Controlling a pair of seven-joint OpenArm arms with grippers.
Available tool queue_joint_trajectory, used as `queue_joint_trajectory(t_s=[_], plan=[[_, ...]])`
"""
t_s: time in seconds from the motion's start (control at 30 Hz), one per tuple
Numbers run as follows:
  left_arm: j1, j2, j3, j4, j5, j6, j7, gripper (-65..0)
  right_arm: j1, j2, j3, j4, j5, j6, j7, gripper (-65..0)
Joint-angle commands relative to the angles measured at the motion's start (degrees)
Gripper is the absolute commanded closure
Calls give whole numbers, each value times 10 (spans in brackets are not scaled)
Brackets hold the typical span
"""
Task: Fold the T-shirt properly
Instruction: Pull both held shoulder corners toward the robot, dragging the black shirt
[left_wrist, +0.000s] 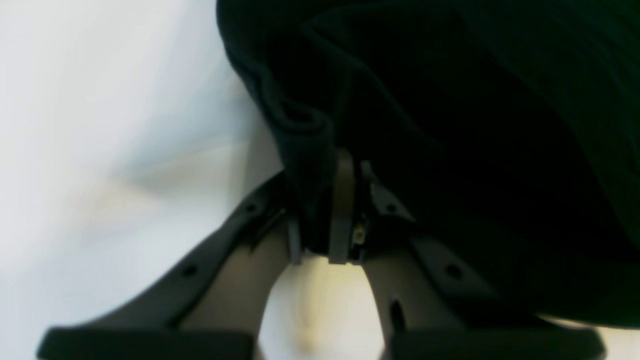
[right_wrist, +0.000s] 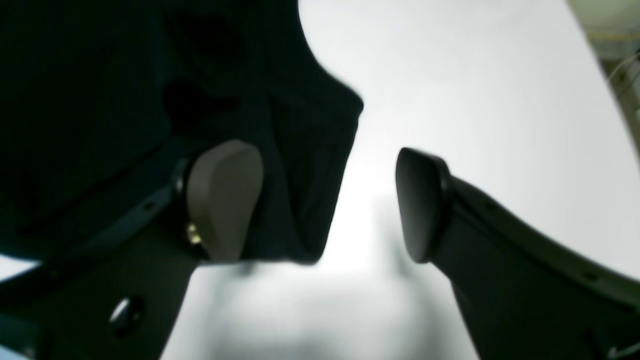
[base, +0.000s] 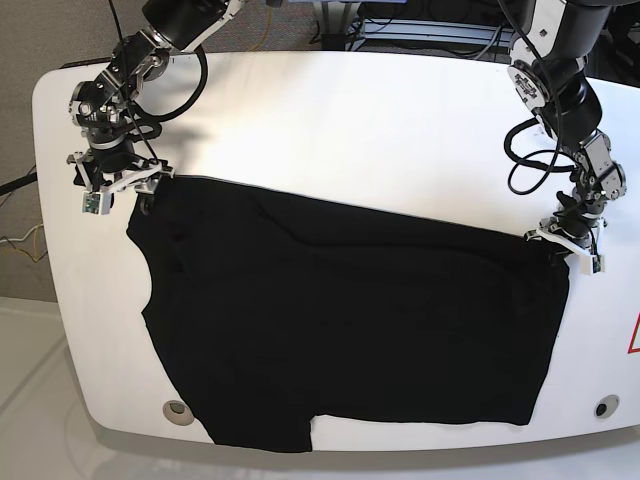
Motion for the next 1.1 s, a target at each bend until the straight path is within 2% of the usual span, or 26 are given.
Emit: queue_joint_trajectory(t_s=[0.0,0.4,0.6,0.83,0.9,0.93,0.97,1.03,1.07], plan=[[-8,-7,1,7,6,-1,10,-61,8,1,2,6,10,1,15,-437],[2,-7,1,7,6,-1,10,-61,12,-7,3,-65,14,1,21,-437],[6,-7,-2,7,6,-1,10,-61,25,-8,18,-93,14,1,55,-437],[7,-8,-2,7,6,-1,10,-61,44,-6,22,-120,12,1,59,-431],[7,-8,-3,7,6,-2,10,-61,44,0,20,-124,13,1,59,-406],[8,-8,-3,7,6,-2,11,-61,43,5,20,-128,14,1,59,-358],[8,-8,-3,7,6,-2,11,-61,43,6,20,-129,14,1,59,-336],[15,-8,-3,7,6,-2,13,-61,43,7,20,-137,14,1,59,-180],[16,-8,-3,8,6,-2,13,-61,44,7,20,-140,14,1,59,-125]])
